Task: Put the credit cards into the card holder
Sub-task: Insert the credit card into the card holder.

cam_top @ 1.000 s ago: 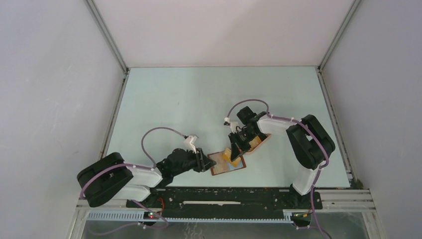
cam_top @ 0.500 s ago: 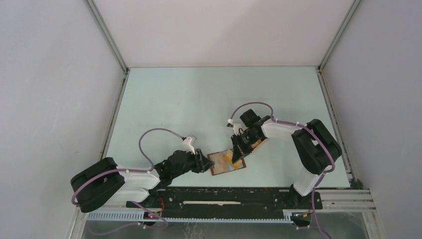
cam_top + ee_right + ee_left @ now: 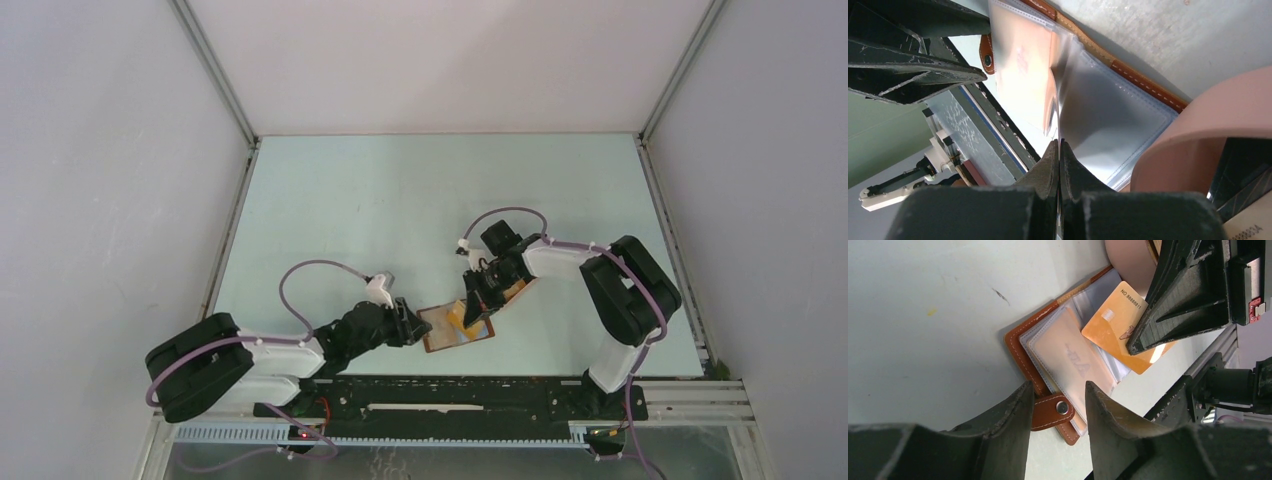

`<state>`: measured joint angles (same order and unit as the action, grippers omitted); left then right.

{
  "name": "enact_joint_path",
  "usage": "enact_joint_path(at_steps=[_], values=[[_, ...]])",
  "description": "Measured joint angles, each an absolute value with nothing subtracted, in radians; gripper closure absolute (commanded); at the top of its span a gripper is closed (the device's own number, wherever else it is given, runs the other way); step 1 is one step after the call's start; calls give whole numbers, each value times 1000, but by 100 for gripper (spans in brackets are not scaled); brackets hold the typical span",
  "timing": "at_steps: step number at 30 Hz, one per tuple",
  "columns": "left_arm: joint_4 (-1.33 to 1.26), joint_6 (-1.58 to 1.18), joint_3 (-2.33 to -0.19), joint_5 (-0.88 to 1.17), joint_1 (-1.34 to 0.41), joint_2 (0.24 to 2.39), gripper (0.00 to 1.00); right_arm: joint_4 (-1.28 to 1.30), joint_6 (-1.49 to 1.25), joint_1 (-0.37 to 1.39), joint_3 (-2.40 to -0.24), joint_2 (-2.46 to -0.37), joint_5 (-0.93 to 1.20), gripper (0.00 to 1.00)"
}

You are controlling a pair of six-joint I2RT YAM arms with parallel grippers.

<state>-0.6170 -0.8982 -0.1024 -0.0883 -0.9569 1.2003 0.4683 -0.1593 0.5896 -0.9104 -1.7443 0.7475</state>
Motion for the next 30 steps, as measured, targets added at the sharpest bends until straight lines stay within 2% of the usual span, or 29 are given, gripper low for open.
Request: enact_joint_path(at_steps=[11, 25, 28, 30], values=[[-574, -938, -166, -125, -964, 1277, 62, 427, -189, 590, -910, -1763, 761, 100], [-540, -970, -232, -147, -970, 1341, 63, 236, -302, 567, -758, -1686, 750, 99], [-537, -970, -232, -147, -970, 1340, 63, 209, -311, 555, -731, -1658, 749, 84], [-537, -969, -232, -147, -970, 1339, 63, 200, -317, 547, -727, -1653, 744, 78]])
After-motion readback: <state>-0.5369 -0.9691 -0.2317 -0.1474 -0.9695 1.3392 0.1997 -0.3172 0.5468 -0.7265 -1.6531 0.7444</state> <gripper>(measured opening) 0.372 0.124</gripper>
